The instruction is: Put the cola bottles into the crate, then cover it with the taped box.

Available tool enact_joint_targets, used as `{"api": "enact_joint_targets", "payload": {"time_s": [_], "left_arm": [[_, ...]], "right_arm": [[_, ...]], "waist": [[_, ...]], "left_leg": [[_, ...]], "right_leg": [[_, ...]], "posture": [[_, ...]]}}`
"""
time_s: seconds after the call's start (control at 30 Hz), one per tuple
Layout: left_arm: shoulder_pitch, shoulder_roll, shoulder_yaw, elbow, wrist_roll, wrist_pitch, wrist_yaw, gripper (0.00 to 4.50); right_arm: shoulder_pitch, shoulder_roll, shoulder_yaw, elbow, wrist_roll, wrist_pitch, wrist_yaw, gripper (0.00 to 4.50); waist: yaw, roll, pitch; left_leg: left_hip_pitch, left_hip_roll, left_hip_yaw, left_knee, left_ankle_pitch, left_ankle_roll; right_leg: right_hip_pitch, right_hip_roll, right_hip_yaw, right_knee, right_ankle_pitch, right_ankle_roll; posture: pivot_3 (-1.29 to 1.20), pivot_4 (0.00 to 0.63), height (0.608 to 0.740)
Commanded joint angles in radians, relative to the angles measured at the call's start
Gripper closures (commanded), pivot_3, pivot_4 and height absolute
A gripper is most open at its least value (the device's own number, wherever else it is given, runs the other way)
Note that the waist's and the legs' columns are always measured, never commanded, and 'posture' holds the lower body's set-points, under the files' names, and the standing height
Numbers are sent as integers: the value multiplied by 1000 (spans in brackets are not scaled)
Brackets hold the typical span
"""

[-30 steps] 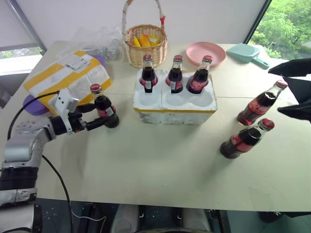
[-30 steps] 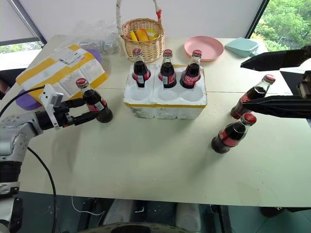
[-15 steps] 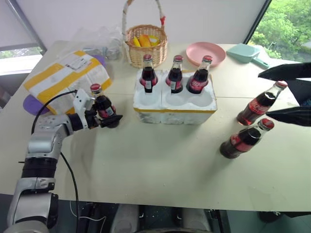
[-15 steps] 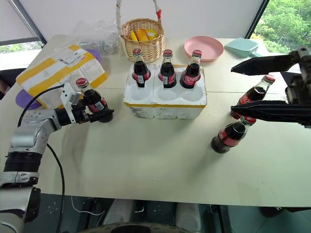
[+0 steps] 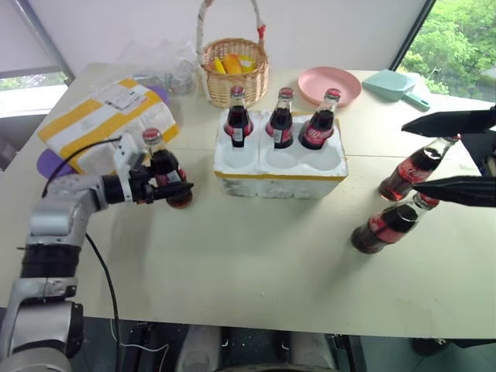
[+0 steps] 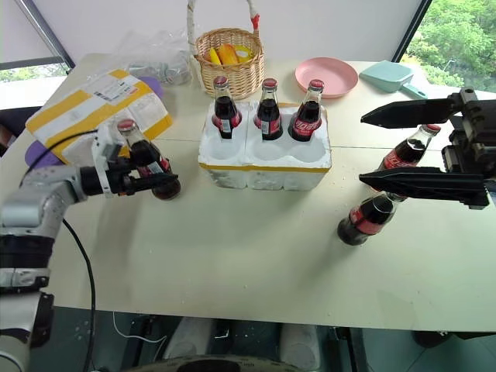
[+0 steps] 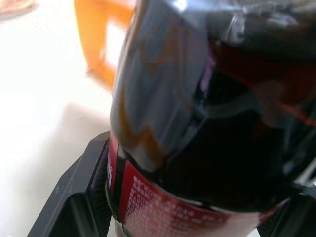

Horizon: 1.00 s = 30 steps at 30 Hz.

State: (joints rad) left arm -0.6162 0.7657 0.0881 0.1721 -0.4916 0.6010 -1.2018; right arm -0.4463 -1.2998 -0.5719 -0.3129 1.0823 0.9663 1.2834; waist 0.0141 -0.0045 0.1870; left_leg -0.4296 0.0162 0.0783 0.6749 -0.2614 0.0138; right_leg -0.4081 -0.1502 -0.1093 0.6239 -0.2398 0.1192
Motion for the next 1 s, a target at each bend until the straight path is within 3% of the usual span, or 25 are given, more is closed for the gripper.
{"api": "enact_joint_targets", "payload": {"time_s": [0.03, 0.27, 0.37, 0.7, 0.97, 1.0], "left_arm": [[-155, 42, 30, -68, -89, 67, -64, 1636], [-426, -68, -24, 74, -87, 79, -91, 1636], [-487, -152, -104, 191, 0, -38, -113, 1636], [-585, -312, -194, 560, 176, -304, -156, 1636], [-587, -385, -209, 676, 259, -394, -163, 1636], [-582, -391, -211, 678, 266, -392, -164, 1136]], "right_arm": [[5, 14, -30, -12, -2, -28, -13, 0], [56, 54, -52, -43, 1, -41, -51, 0], [81, 69, -79, -61, 7, -34, -75, 0], [151, 83, -150, -102, 27, -20, -118, 0], [173, 91, -156, -118, 43, -26, -146, 0], [173, 92, -153, -117, 42, -28, -149, 0]], "waist": [[0, -1, 1], [0, -4, 2], [0, -4, 2], [-1, -6, 4], [-1, -8, 5], [0, -7, 5]], "left_leg": [[-1, 0, -1, 3, 0, 0], [-3, -1, -1, 10, -2, 4], [-3, -2, 0, 10, -2, 4], [-4, -2, 1, 10, -2, 4], [-5, -2, -1, 11, -4, 7], [-6, -2, -1, 11, -4, 7]], "right_leg": [[0, 0, 0, 1, 0, 0], [1, -1, 0, 4, 0, 2], [1, -1, 0, 5, 0, 2], [-1, -1, 0, 5, 0, 2], [-2, -1, 0, 5, 1, 2], [-3, -1, 0, 5, 1, 2]], "posture": [[0, 150, 740], [0, 150, 740], [0, 150, 740], [0, 150, 740], [0, 150, 740], [0, 150, 740]]}}
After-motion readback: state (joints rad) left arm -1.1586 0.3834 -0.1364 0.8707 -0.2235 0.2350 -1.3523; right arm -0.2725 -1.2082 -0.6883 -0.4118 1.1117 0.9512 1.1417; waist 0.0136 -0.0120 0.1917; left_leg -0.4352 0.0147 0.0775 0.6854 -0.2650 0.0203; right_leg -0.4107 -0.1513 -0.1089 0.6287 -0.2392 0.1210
